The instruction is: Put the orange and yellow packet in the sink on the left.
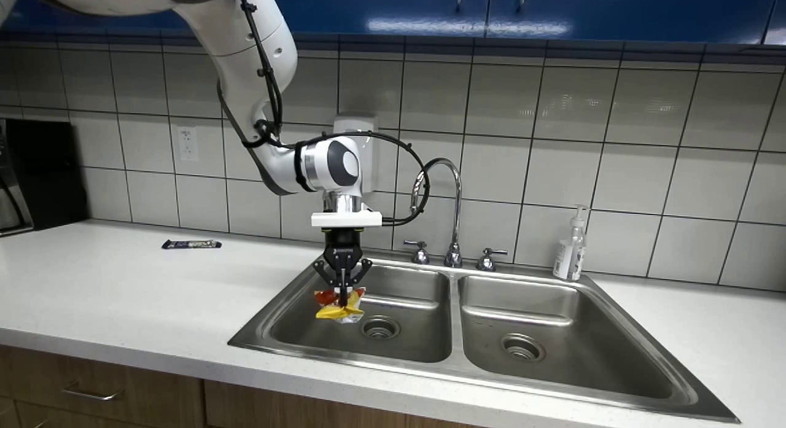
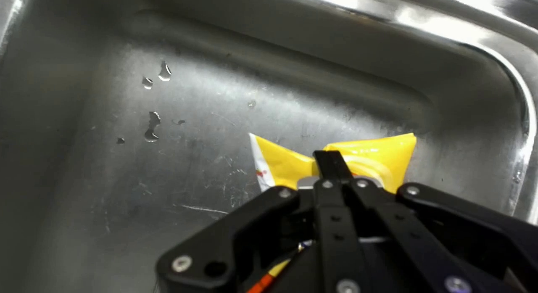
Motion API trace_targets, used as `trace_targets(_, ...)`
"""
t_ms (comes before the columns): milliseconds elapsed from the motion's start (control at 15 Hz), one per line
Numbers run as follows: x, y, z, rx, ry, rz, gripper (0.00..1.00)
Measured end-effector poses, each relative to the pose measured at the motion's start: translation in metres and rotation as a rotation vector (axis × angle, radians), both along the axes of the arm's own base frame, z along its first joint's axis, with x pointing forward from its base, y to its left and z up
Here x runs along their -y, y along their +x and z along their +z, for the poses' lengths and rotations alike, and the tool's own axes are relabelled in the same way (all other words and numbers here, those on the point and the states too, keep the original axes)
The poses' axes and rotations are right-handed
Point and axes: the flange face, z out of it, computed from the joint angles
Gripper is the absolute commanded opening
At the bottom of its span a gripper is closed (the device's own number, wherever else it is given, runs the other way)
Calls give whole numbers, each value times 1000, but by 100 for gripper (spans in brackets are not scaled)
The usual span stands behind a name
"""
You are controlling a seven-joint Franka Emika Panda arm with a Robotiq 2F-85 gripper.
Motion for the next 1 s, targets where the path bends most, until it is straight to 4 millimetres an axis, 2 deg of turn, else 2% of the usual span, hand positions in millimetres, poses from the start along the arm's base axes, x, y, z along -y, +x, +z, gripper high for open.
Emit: trace_targets(1000, 4, -4, -96, -79, 36, 41, 0)
